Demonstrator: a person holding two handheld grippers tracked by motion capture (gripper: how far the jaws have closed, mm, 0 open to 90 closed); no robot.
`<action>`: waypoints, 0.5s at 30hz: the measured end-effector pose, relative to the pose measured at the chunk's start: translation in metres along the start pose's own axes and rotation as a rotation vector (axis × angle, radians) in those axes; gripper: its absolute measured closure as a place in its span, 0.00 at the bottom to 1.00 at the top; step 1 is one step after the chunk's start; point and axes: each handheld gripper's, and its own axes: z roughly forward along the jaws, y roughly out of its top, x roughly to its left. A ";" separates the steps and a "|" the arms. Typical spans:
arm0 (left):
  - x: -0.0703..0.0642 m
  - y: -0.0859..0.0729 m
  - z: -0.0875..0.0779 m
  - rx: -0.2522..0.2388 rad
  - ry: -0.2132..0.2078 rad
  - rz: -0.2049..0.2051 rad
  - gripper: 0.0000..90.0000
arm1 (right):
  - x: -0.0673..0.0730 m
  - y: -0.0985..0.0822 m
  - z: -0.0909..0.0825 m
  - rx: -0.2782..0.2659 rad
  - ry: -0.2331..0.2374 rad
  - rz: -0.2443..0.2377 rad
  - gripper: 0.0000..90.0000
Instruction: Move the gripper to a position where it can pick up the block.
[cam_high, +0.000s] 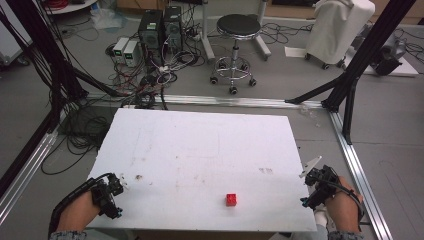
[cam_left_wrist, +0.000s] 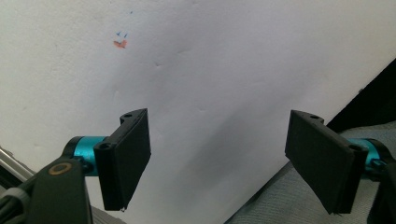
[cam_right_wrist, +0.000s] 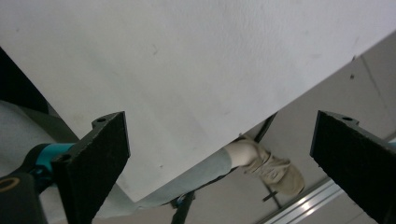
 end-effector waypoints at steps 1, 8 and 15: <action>0.000 0.000 0.000 -0.001 0.001 0.000 0.25 | -0.002 0.002 -0.001 -0.012 0.004 -0.032 0.04; 0.001 0.000 0.000 0.000 0.009 -0.010 0.25 | -0.002 0.028 -0.008 -0.013 0.033 -0.221 0.04; 0.000 0.001 0.000 -0.002 0.010 -0.009 0.25 | 0.001 0.055 -0.016 -0.013 0.041 -0.342 0.04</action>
